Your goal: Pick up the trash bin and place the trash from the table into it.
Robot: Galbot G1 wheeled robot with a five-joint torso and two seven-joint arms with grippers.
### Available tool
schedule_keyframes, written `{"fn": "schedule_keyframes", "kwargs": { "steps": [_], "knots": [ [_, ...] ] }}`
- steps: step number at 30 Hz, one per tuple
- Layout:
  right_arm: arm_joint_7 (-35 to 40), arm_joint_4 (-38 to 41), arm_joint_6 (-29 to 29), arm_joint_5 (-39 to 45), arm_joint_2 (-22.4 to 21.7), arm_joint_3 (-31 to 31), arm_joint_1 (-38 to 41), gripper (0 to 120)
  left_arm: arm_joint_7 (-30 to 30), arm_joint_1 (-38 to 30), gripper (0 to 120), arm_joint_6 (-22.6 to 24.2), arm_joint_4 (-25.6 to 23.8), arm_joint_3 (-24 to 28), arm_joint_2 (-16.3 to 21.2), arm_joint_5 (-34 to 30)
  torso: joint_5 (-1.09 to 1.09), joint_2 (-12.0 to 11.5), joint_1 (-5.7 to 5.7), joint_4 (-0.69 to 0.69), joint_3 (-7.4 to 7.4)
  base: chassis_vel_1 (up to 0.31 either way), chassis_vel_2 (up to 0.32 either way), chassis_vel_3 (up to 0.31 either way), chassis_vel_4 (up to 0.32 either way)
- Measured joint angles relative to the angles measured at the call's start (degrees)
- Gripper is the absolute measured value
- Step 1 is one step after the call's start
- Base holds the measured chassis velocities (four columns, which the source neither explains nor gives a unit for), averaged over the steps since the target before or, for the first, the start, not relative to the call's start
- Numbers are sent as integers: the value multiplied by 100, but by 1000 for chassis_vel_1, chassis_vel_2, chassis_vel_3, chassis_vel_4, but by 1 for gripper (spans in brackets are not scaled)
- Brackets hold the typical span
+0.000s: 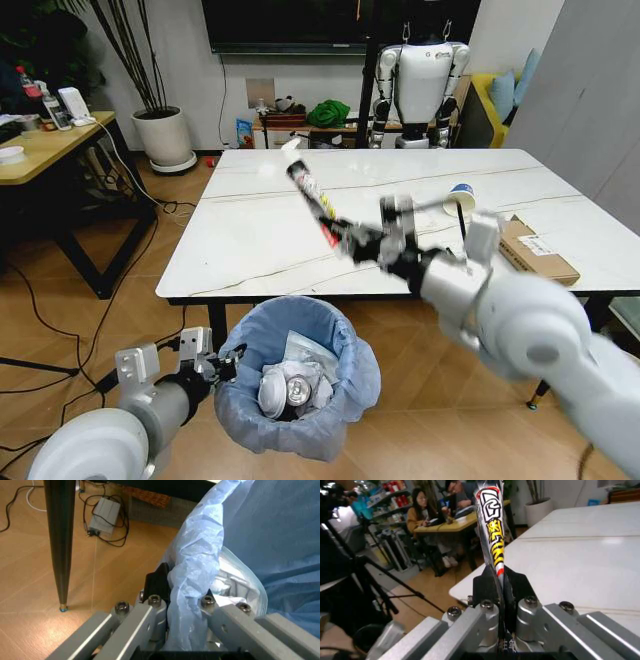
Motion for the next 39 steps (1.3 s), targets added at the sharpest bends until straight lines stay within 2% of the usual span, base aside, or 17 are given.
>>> {"fn": "schedule_keyframes", "kwargs": {
  "steps": [5,12,15,20,24,26,29,32,35,37,39],
  "knots": [
    [-224,280,176,-456,50,-218,-566,0,-8,-40,3,0,0,24,-5,-4,-1,0,0,2,0,0,0,0,0],
    [-380,273,295,-1147,187,-456,-1038,0,-15,-103,3,0,26,109,-87,11,-1,0,0,1,0,0,0,0,0],
    [-564,207,308,-1668,295,-508,-1495,0,-50,-200,3,0,67,194,-166,15,-1,0,0,1,0,0,0,0,0],
    [-616,205,288,-1836,314,-496,-1761,0,-70,-225,3,0,83,249,-210,25,-1,0,0,1,0,0,0,0,0],
    [-1073,145,417,-2404,267,-447,-2099,19,-83,-228,3,0,71,284,-234,44,-1,0,0,1,0,0,0,0,0],
    [-1154,146,425,-2421,244,-456,-2087,24,-83,-222,3,0,58,273,-226,44,-1,0,0,0,0,0,0,0,0],
    [-1191,155,407,-2356,228,-480,-1981,32,-84,-192,3,0,35,243,-211,44,-1,0,0,1,0,0,0,0,0],
    [-1198,156,368,-2234,224,-483,-1779,47,-86,-153,3,0,7,218,-203,44,-1,0,1,2,0,0,0,0,0],
    [-1188,156,365,-2190,228,-470,-1716,52,-86,-147,3,0,4,211,-197,44,-1,0,1,2,0,0,0,0,0],
    [-1024,166,371,-2041,243,-387,-1568,66,-86,-126,3,0,2,173,-160,40,-1,0,1,1,0,0,0,0,0],
    [-943,168,387,-1991,252,-346,-1516,69,-85,-118,3,0,2,159,-145,35,-1,0,1,1,0,0,0,0,0]
  ]
}}
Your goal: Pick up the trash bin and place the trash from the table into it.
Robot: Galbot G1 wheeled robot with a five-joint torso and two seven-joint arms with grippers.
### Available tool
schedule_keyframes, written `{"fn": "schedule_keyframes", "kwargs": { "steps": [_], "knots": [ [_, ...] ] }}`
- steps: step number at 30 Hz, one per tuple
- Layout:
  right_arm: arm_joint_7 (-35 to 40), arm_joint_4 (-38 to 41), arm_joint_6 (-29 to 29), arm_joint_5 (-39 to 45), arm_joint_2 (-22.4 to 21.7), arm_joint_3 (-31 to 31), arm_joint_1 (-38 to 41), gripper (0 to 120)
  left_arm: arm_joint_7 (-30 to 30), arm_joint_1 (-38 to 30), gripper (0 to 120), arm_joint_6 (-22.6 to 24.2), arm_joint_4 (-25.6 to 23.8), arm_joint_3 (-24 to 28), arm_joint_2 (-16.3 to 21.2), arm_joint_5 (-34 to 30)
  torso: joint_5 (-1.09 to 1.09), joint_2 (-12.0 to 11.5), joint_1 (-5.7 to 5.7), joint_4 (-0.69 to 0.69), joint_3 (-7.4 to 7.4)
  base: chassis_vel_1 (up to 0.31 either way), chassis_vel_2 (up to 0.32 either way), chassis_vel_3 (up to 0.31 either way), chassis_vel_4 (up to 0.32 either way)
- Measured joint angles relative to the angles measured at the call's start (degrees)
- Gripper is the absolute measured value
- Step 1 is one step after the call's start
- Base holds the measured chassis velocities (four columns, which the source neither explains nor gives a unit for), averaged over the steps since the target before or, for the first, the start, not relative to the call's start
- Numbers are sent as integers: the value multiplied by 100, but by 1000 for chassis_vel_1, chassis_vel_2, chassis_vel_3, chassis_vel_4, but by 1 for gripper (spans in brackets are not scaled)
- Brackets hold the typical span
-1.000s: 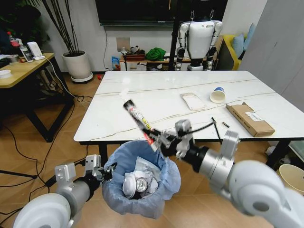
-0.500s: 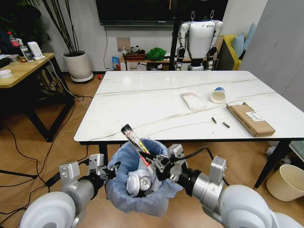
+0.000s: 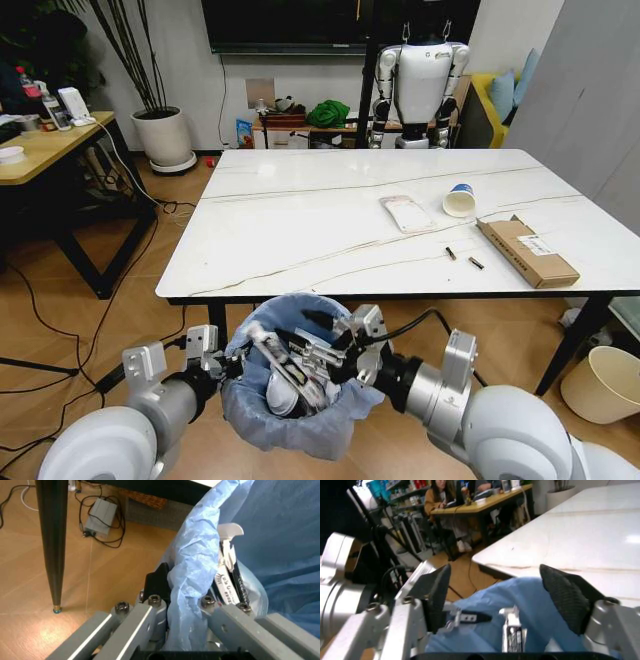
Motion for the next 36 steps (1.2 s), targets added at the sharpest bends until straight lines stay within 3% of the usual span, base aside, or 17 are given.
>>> {"fn": "schedule_keyframes", "kwargs": {
  "steps": [4,9,19,22,27,36],
  "knots": [
    [520,-1,5,337,60,327,252,87,3,39,3,0,-1,-44,37,-14,0,0,0,0,0,0,0,0,0],
    [890,-196,-75,431,167,975,337,99,6,90,3,0,-3,-69,47,-14,0,0,0,1,0,0,0,0,0],
    [665,-583,-119,-731,572,2308,-475,100,35,104,3,0,-6,-38,-13,11,1,0,0,0,0,0,0,0,0],
    [451,-591,-131,-1117,936,3016,-1119,100,65,150,3,0,-6,-66,-49,21,1,0,0,-1,0,0,0,0,0],
    [207,-579,-129,-1371,1290,3441,-1459,100,105,305,3,0,-5,-127,-58,30,0,0,-1,0,0,0,0,0,0],
    [51,-498,-116,-1703,1767,3622,-1707,100,150,377,3,0,-6,-202,88,-24,0,0,-2,0,0,0,0,0,0]
  ]
}}
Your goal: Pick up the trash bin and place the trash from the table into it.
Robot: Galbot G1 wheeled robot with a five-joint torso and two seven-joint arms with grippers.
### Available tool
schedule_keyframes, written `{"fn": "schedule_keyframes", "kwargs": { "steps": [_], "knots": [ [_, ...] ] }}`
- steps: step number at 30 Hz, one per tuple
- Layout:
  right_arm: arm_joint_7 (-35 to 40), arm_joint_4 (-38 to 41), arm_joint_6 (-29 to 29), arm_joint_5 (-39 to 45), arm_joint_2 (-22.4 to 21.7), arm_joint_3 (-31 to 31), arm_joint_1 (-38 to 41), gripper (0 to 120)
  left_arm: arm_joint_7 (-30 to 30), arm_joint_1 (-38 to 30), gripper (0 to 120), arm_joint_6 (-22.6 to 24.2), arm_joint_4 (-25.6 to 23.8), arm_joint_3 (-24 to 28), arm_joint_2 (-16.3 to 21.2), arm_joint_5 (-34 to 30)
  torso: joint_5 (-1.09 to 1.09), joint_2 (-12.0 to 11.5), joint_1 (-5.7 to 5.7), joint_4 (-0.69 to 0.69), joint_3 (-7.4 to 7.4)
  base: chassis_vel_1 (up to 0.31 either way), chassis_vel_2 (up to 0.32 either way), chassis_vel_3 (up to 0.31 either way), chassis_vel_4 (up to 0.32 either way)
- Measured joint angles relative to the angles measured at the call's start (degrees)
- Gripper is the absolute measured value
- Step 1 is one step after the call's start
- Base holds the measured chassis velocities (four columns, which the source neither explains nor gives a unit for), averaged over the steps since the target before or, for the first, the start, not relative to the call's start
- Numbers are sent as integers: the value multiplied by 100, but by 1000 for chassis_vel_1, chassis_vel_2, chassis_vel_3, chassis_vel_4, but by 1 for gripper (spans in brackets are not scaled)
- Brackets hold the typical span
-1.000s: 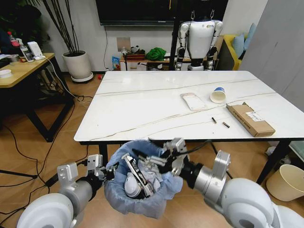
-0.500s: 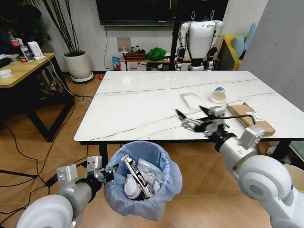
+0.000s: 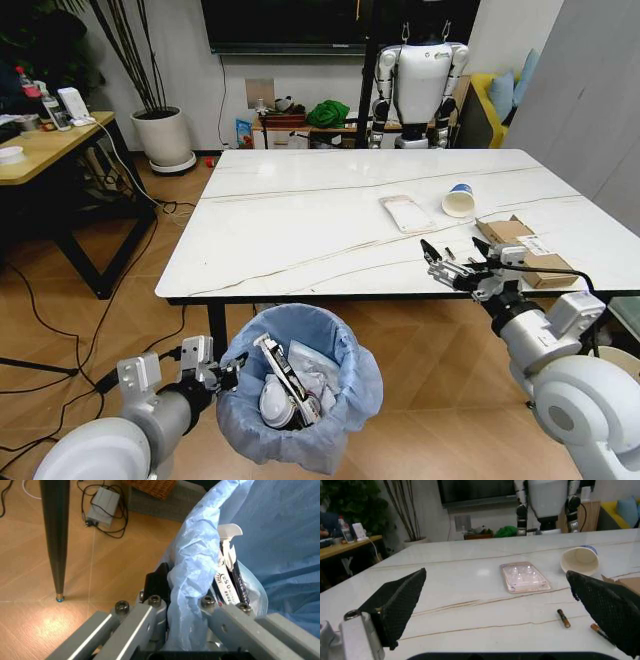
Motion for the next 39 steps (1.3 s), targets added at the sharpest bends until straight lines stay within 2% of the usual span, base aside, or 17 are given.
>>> {"fn": "schedule_keyframes", "kwargs": {
  "steps": [12,39],
  "knots": [
    [-26,145,3,8,67,354,-113,100,11,-118,3,0,2,97,162,-115,0,0,0,0,0,-65,-65,63,62],
    [-36,-223,8,118,-148,72,189,100,12,-134,3,0,3,24,166,-141,0,0,1,-1,0,-57,-51,52,54]
  ]
}}
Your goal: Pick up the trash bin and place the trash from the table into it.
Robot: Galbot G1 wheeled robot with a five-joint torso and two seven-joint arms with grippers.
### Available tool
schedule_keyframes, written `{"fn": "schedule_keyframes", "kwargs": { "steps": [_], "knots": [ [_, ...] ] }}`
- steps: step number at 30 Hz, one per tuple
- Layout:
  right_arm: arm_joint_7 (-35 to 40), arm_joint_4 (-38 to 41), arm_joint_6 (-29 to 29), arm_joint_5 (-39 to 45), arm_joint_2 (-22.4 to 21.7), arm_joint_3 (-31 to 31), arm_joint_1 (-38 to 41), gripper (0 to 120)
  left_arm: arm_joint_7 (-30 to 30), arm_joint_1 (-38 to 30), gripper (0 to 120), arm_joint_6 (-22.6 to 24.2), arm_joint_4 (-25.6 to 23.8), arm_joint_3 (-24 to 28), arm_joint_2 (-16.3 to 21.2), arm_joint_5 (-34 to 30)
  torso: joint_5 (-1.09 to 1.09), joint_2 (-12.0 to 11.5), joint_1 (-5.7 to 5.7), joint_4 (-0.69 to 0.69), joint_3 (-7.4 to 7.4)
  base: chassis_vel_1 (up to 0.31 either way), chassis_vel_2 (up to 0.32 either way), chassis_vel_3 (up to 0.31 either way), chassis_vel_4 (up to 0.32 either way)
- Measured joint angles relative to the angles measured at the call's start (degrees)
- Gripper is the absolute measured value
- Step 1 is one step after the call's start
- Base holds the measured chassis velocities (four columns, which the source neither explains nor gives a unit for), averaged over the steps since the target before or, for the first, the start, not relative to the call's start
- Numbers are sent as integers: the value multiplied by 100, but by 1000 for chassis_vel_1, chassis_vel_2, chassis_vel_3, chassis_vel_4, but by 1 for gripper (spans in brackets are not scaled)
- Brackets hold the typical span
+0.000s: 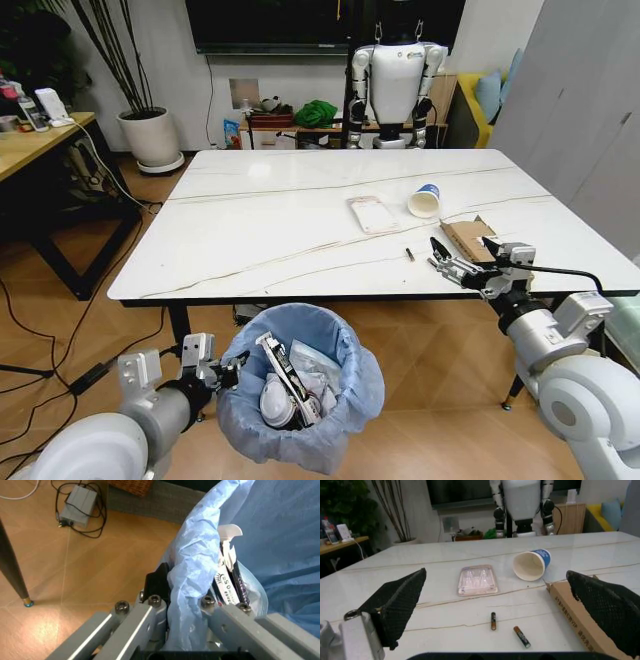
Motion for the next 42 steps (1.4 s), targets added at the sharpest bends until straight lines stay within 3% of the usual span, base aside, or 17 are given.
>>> {"fn": "schedule_keyframes", "kwargs": {
  "steps": [13,21,30,35,42],
  "knots": [
    [98,-6,7,119,-234,-13,53,100,0,-10,3,0,0,11,4,-22,2,0,0,-1,0,-61,-67,66,67],
    [628,-215,-97,845,-690,-342,676,100,10,56,3,0,0,-43,-34,0,0,0,0,0,0,-16,-26,11,5],
    [1299,-710,-413,1555,-971,-1484,2134,100,79,152,3,0,1,-178,27,36,1,0,0,1,0,0,0,0,0],
    [1721,-1766,-727,1923,-907,-2706,3715,100,130,198,3,0,1,-265,79,41,0,0,0,1,1,0,0,0,0],
    [1764,-2377,-821,1912,-682,-3436,4400,100,185,160,3,0,1,-261,137,60,0,0,0,0,0,0,0,0,0]
  ]
}}
